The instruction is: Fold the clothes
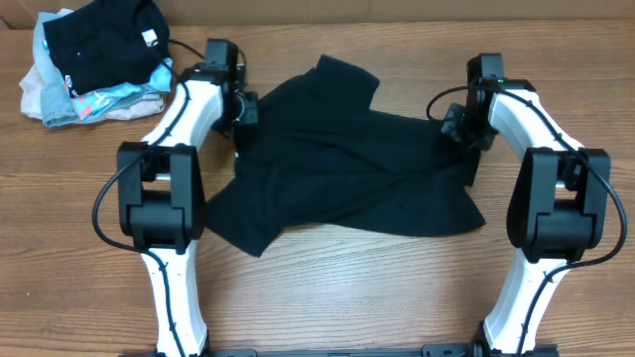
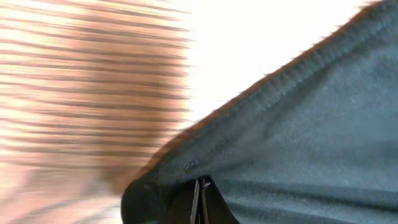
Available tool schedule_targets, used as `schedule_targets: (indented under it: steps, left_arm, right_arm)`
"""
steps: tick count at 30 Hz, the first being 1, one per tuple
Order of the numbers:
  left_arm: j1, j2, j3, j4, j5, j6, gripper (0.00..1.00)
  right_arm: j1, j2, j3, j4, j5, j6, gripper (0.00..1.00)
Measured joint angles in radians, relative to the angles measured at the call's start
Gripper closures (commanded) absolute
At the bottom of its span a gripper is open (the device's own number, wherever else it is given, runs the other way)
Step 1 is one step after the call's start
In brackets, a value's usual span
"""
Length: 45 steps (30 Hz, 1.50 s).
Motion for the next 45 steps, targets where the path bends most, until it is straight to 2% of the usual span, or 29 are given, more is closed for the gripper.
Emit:
schedule_targets:
  steps: [9, 14, 16, 18, 19, 20, 23, 26, 28, 39, 45]
  left_arm:
    - [0.087, 0.007, 0.029, -0.029, -0.090, -0.034, 0.96]
    - [0.109, 0.042, 0.144, -0.150, -0.222, -0.064, 0.96]
    - [0.115, 0.050, 0.230, -0.219, -0.262, -0.076, 0.96]
    - [0.118, 0.050, 0.299, -0.269, -0.274, -0.080, 0.96]
    - [0.119, 0.050, 0.341, -0.298, -0.274, -0.082, 0.96]
    - [0.119, 0.050, 0.381, -0.318, -0.271, -0.083, 0.96]
    - [0.119, 0.047, 0.455, -0.354, -0.241, -0.085, 0.96]
    - [0.119, 0.047, 0.457, -0.387, -0.203, -0.085, 0.96]
    - [0.117, 0.047, 0.444, -0.397, -0.177, -0.085, 0.96]
    - [0.073, 0.047, 0.313, -0.371, -0.095, -0.086, 0.96]
    - [0.040, 0.047, 0.187, -0.268, -0.082, -0.086, 0.96]
  right_arm:
    - [0.000, 0.024, 0.035, 0.097, -0.006, -0.059, 0.59]
    - [-0.002, 0.043, 0.145, 0.047, 0.023, -0.078, 0.42]
    - [-0.004, 0.047, 0.246, -0.051, 0.031, -0.089, 0.26]
    - [-0.005, 0.048, 0.316, -0.120, 0.035, -0.087, 0.26]
    - [-0.005, 0.048, 0.367, -0.167, 0.030, -0.086, 0.28]
    - [-0.005, 0.048, 0.409, -0.216, 0.021, -0.084, 0.34]
    - [-0.006, 0.044, 0.484, -0.344, -0.013, -0.091, 0.57]
    - [-0.007, 0.044, 0.478, -0.457, -0.051, -0.089, 0.77]
    - [-0.007, 0.044, 0.433, -0.476, -0.070, -0.074, 0.83]
    - [-0.007, 0.054, 0.143, -0.281, -0.166, -0.051, 0.87]
    - [-0.008, 0.055, 0.101, -0.240, -0.184, -0.033, 0.87]
